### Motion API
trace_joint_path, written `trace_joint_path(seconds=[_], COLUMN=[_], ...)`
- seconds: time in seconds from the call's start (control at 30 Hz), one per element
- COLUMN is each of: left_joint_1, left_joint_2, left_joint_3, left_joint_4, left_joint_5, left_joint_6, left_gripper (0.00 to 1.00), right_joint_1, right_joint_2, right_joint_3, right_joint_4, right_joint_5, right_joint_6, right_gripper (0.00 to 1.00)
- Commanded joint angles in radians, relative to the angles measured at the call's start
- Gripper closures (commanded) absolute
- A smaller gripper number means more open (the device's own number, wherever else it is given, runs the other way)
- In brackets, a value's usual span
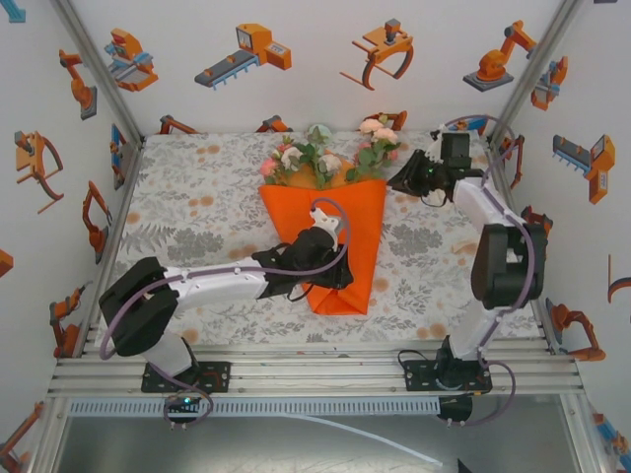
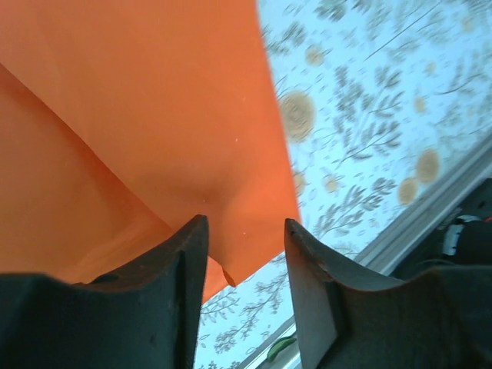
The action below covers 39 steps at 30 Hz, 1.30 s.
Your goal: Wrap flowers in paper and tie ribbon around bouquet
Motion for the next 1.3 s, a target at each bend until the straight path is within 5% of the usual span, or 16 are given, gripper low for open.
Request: trace_joint_path(seconds=[0.0,0.3,0.6,0.93,1.03,1.17,1.27], left_joint_1=[-0.001,0.016,0.027,0.071,0.084,0.091,0.095], left_joint_2=[-0.038,-0.087,-0.332,-0.481,-0.475,-0.461,-0.461], left_joint_3=[0.044,0.047,-0.080,-0.182,-0.191,-0.190,-0.187], left_joint_4=[-0.025,-0.024,0.006,-0.025,-0.023,-0.020,-0.014], left_joint_5=[-0.031,-0.087,-0.125,-0.170,-0.164,-0.152,-0.149], left_joint_6=[0.046,0.052,0.154,0.194,0.188,0.170,0.160], left_gripper=[0.50,0.45,0.39,0.37,0.37,0.36,0.36], right_joint_1=[0.003,0.003,-0.125,-0.188,-0.187,-0.187,-0.180], right_joint_2=[-0.059,-0.104,0.044,0.382,0.434,0.394,0.282], right_joint_3=[-0.071,-0.104,0.070,0.403,0.461,0.470,0.422], right_joint_4=[-0.049,-0.074,-0.189,-0.409,-0.423,-0.436,-0.427], right_joint_5=[0.117,0.165,0.619,0.584,0.510,0.524,0.496], right_joint_6=[-0.049,-0.070,-0.064,-0.107,-0.122,-0.131,-0.113], right_gripper=[0.69,0.66,0.54,0.48,0.57,0.94,1.00])
